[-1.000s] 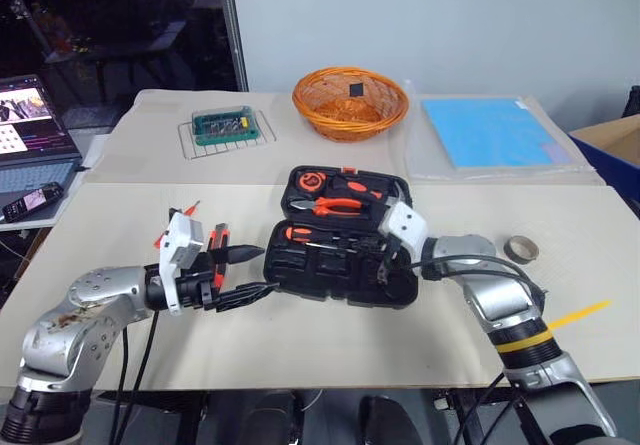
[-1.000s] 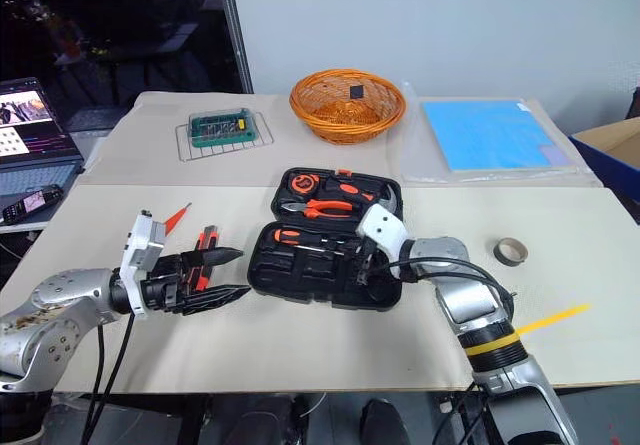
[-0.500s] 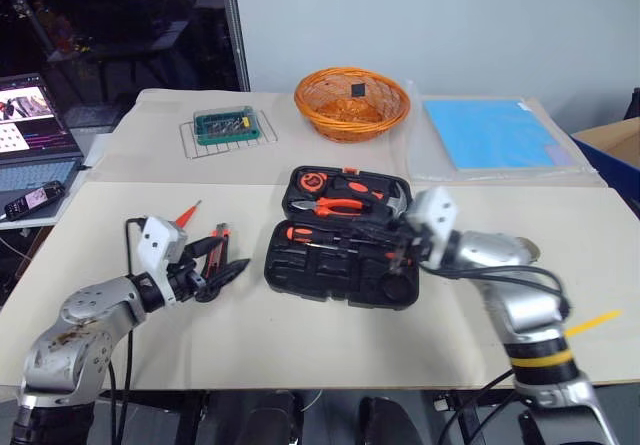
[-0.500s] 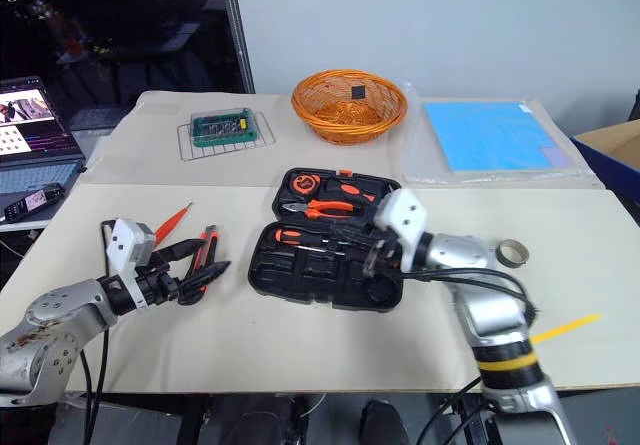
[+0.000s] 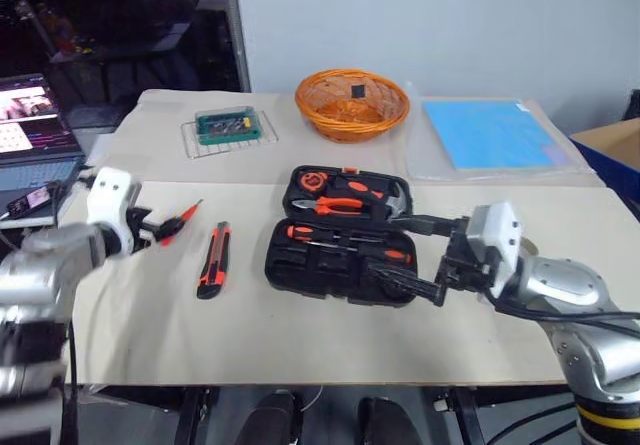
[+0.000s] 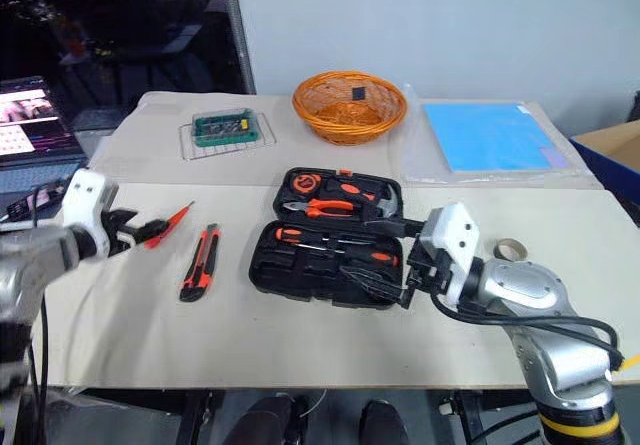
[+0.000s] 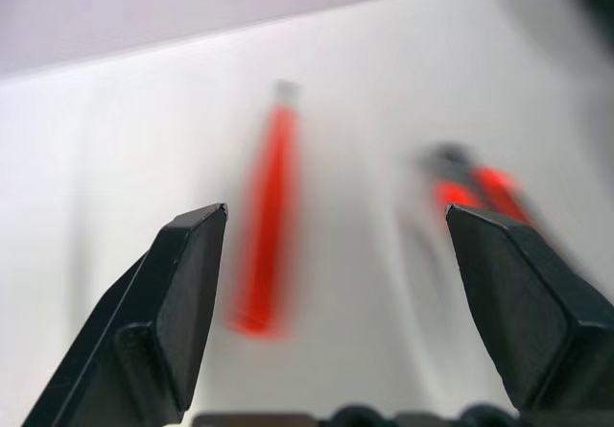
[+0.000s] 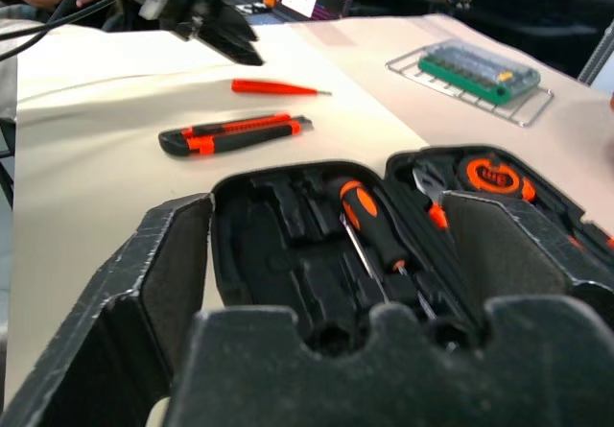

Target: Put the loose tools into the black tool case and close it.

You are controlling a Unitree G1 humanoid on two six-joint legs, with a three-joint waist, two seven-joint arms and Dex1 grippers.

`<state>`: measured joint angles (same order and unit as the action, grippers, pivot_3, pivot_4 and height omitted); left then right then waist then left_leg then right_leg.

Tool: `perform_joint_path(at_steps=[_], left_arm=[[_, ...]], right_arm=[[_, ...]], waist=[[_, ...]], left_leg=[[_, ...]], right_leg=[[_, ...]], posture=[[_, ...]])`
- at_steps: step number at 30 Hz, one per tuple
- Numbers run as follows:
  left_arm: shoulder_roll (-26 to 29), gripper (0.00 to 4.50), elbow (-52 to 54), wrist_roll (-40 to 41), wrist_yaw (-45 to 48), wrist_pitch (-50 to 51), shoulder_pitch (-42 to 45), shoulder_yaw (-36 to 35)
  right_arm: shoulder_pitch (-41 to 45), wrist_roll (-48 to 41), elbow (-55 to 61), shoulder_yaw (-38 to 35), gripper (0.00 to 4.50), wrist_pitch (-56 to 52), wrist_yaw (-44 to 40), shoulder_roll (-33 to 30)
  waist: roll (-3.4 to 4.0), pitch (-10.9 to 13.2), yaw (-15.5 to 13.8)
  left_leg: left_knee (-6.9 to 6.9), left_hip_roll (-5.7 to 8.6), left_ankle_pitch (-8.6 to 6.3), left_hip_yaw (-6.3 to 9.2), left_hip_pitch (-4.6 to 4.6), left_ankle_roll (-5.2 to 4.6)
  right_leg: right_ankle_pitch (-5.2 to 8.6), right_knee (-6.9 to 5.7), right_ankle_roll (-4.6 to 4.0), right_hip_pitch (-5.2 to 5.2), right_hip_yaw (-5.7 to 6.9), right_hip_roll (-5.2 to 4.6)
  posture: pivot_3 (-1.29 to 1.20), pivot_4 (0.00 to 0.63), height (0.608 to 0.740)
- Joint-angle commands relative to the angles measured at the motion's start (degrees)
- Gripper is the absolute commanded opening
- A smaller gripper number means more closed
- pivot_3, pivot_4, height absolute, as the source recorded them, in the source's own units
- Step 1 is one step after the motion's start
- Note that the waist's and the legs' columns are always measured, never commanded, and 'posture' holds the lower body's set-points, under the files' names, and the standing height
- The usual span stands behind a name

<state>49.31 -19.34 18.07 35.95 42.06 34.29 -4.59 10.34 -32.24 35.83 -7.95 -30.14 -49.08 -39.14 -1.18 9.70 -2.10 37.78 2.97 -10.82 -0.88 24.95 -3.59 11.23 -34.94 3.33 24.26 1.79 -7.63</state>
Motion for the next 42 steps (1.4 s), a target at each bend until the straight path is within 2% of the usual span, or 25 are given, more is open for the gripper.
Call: perform_joint_path(at_steps=[1, 4, 6, 7, 10, 11, 12, 13, 15, 17, 19, 22, 27, 31, 42], left_arm=[[-0.61, 3.89, -15.26, -6.84, 6.39, -7.87, 6.92, 6.38], [-3.11, 3.21, -26.69, -11.26, 8.10, -13.59, 12.42, 9.69], [-3.81, 2.43, -30.19, -12.66, 10.78, -16.74, 14.03, 10.66], [-4.06, 2.21, -31.40, -12.99, 12.06, -17.67, 14.55, 10.82], [-4.16, 1.26, -32.44, -12.71, 15.18, -20.43, 14.79, 9.74], [-4.10, 0.82, -32.41, -12.43, 16.11, -21.33, 14.75, 9.27], [-3.91, 0.54, -31.27, -10.83, 18.29, -22.29, 14.70, 7.86], [-3.51, 0.44, -29.21, -8.88, 21.03, -22.36, 14.78, 6.41], [-2.15, 0.44, -19.58, -3.78, 30.38, -19.15, 15.03, 5.05], [-1.48, 0.44, -9.01, -2.51, 38.61, -18.33, 14.14, 8.52], [-2.99, 0.44, -2.16, -2.93, 41.57, -17.23, 14.56, 12.01], [-7.91, 0.44, 2.45, -4.32, 42.20, -15.56, 17.16, 16.43], [-16.06, 0.44, 2.05, -9.84, 43.10, -18.18, 19.99, 25.31], [-19.26, 0.44, -1.05, -13.20, 42.52, -20.08, 21.58, 28.23], [-20.54, 0.44, -10.30, -22.48, 42.80, -29.82, 23.73, 32.85]], right_arm=[[0.23, -0.13, 3.48, -1.52, 4.40, 0.02, 2.77, -0.79], [-1.12, 0.42, 5.87, -2.55, 4.50, -0.19, 5.37, -1.15], [-1.78, -0.40, 7.38, -3.36, 4.50, -0.93, 6.98, -1.28], [-2.20, -0.74, 7.90, -3.75, 4.50, -1.11, 7.56, -1.32], [-3.91, -0.68, 8.64, -4.51, 4.50, -1.01, 8.47, -1.71], [-4.25, -0.65, 8.73, -4.59, 4.50, -0.95, 8.70, -1.82], [-4.89, -0.66, 8.77, -4.66, 4.50, -0.68, 9.01, -1.68], [-5.50, -0.94, 8.81, -5.00, 4.50, -0.43, 9.19, -1.60], [-8.52, -1.90, 9.27, -6.71, 4.50, 0.74, 8.59, -1.23], [-12.64, -2.83, 10.14, -9.64, 4.50, 2.22, 6.86, -1.33], [-16.52, -2.86, 10.69, -12.67, 4.50, 3.41, 4.61, -2.36], [-22.03, -3.76, 11.40, -18.73, 4.50, 4.19, 1.38, -4.12], [-29.00, -5.77, 11.94, -28.75, 4.50, 3.63, -2.79, -6.41], [-31.33, -7.23, 13.33, -31.85, 4.50, 2.51, -2.64, -6.98], [-33.87, -9.05, 17.30, -32.51, 4.50, 1.05, 1.68, -6.63]], waist=[[-0.07, -0.01, -0.10], [-0.20, -0.01, -0.29], [-0.20, -0.01, -0.56], [-0.21, -0.01, -0.57], [-0.21, -0.01, -0.38], [-0.23, 0.00, -0.31], [-0.26, 0.01, -0.22], [-0.26, 0.01, -0.17], [-0.50, 0.15, -0.18], [-0.73, 0.25, -0.39], [-0.72, 0.24, -0.64], [-0.57, 0.17, -0.97], [-0.58, 0.18, -0.60], [-0.59, 0.18, 0.49], [-0.55, 0.17, 0.16]], left_leg=[[0.00, 0.03, 0.00, 0.00, 0.02, 0.00], [0.00, 0.12, -0.09, 0.00, 0.25, -0.10], [0.00, 0.12, -0.09, 0.03, 0.34, -0.11], [0.00, 0.12, -0.09, 0.03, 0.34, -0.11], [0.01, 0.09, -0.10, 0.02, 0.35, -0.10], [0.01, 0.07, -0.10, 0.02, 0.34, -0.09], [0.02, 0.04, -0.10, 0.03, 0.34, -0.08], [0.04, 0.03, -0.10, 0.03, 0.34, -0.08], [0.05, 0.03, -0.10, 0.03, 0.34, -0.09], [0.07, 0.00, -0.10, 0.08, 0.45, -0.08], [0.08, 0.05, -0.11, 0.10, 0.61, -0.11], [0.12, 0.33, -0.24, 0.08, 0.56, -0.35], [0.27, 0.33, 0.05, 0.04, 0.58, -0.89], [0.30, 0.15, 0.07, 0.04, 0.54, -0.87], [0.35, 0.14, 0.07, 0.07, 0.50, -0.86]], right_leg=[[-0.07, 0.02, -0.12, 0.00, -0.01, 0.00], [-0.22, -0.01, -0.36, 0.13, -0.08, 0.00], [-0.23, -0.06, -0.37, 0.11, -0.04, 0.00], [-0.23, -0.05, -0.37, 0.11, -0.04, 0.00], [-0.22, -0.04, -0.37, 0.04, -0.03, -0.05], [-0.21, -0.02, -0.36, 0.03, 0.01, -0.11], [-0.21, 0.01, -0.35, 0.03, 0.07, -0.16], [-0.21, 0.03, -0.34, 0.03, 0.13, -0.23], [-0.16, 0.04, -0.23, 0.08, 0.20, -0.35], [-0.18, 0.06, -0.33, 0.11, 0.40, -0.43], [-0.20, 0.19, -0.28, 0.13, 0.47, -0.59], [-0.21, 0.19, -0.07, 0.02, 0.41, -0.77], [-0.18, 0.00, 0.00, -0.16, 0.41, -0.64], [-0.07, -0.02, 0.04, -0.11, 0.26, -0.38], [0.02, 0.00, 0.16, -0.15, 0.23, -0.48]], posture=[[0.00, 0.150, 0.740], [0.00, 0.150, 0.740], [0.00, 0.150, 0.740], [0.00, 0.150, 0.740], [0.00, 0.150, 0.740], [0.00, 0.150, 0.740], [0.00, 0.150, 0.740], [0.00, 0.150, 0.740], [0.00, 0.150, 0.740], [0.00, 0.150, 0.740], [0.00, 0.150, 0.740], [0.00, 0.150, 0.740], [0.00, 0.150, 0.740], [0.00, 0.150, 0.740], [0.00, 0.150, 0.740]])
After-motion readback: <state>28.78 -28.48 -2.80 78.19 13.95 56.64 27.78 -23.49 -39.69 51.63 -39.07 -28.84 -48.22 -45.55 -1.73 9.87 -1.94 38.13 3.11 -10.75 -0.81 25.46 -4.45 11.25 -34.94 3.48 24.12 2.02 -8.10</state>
